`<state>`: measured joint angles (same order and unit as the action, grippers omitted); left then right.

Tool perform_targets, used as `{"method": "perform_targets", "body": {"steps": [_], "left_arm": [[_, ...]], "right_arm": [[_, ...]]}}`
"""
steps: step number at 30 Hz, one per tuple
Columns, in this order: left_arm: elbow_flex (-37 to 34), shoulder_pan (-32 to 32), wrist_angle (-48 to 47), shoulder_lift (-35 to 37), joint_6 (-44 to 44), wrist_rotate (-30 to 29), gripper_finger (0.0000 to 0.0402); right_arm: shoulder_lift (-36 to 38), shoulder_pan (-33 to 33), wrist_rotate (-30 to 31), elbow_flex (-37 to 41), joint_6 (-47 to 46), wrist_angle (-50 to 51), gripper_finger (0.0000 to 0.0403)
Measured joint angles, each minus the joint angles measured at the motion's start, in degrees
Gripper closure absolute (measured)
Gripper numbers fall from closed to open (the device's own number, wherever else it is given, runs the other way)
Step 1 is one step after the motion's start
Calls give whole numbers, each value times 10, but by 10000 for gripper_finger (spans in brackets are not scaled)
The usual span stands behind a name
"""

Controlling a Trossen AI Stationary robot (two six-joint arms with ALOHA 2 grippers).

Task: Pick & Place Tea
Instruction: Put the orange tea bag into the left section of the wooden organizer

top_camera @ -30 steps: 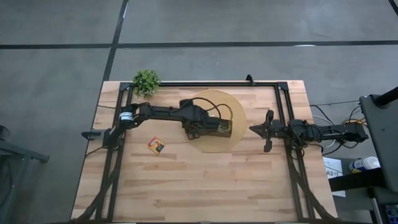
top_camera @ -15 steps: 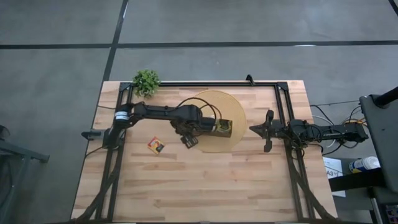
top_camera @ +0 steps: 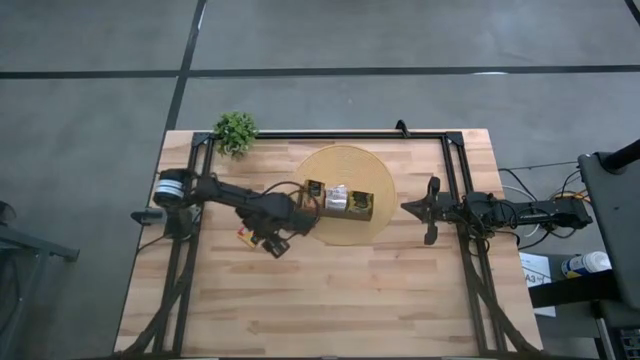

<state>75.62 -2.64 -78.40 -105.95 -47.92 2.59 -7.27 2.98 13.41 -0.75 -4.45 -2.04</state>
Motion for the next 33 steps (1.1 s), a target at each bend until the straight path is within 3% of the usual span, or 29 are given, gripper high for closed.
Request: {"method": "perform_targets", "body": {"steps": [10, 24, 33], "left_arm": [[-125, -25, 132, 14, -19, 23, 152], [-125, -19, 169, 15, -12, 26, 152], [-138, -1, 172, 49, 5, -13, 152]], "right_arm": [[0, 0, 0, 0, 0, 0, 394], [0, 0, 0, 0, 0, 0, 394], [0, 0, 0, 0, 0, 0, 394]]}}
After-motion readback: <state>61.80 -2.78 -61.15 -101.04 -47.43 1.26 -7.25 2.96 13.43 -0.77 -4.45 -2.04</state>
